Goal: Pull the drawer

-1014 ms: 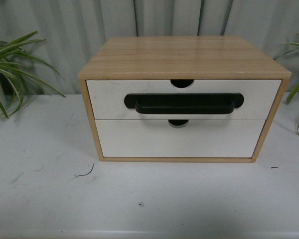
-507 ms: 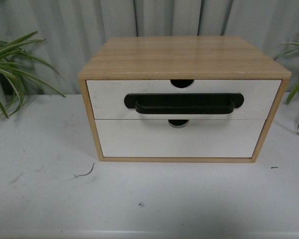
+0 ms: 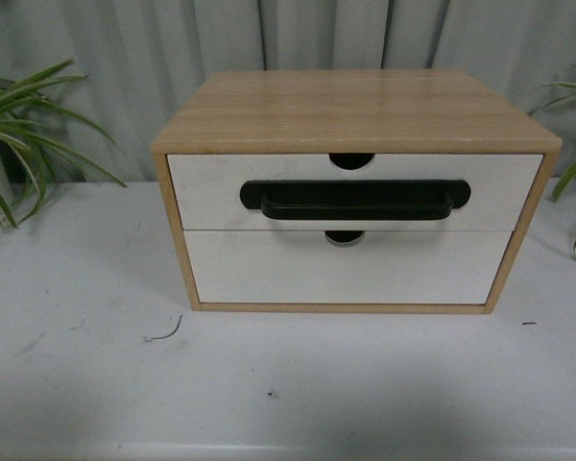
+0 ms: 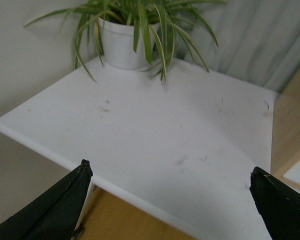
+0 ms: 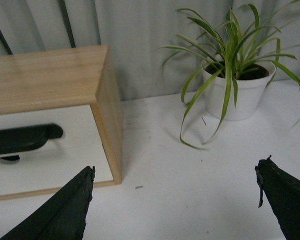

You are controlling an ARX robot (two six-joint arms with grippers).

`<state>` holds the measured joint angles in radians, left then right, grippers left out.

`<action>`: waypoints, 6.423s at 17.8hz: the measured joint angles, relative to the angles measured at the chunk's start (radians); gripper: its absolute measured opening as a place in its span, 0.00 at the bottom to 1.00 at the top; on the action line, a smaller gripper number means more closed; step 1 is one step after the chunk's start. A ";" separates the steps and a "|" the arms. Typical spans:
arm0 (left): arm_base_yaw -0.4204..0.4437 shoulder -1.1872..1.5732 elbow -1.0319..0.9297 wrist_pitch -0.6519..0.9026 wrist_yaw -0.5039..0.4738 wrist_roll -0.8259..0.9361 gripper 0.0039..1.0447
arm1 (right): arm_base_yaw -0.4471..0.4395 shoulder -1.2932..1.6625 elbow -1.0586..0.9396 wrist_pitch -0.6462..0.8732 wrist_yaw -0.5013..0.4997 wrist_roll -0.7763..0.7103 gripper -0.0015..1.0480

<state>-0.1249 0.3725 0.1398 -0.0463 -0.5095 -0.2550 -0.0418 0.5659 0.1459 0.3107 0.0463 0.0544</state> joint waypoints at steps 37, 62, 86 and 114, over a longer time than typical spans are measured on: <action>-0.377 1.383 1.172 -0.369 0.768 1.106 0.94 | 0.174 1.041 0.859 -0.409 -0.461 -1.792 0.94; -0.371 1.600 1.188 -0.206 0.736 1.068 0.94 | 0.275 1.304 0.909 -0.322 -0.399 -1.792 0.94; -0.436 1.394 0.850 -0.069 0.824 1.010 0.94 | 0.299 1.049 0.552 -0.275 -0.381 -1.707 0.94; -0.391 0.943 0.696 -0.004 0.956 0.674 0.94 | 0.253 0.627 0.460 -0.364 -0.453 -1.545 0.94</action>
<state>-0.5163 1.3159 0.8360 -0.0502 0.4461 0.4194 0.2115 1.1927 0.6064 -0.0532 -0.4068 -1.4910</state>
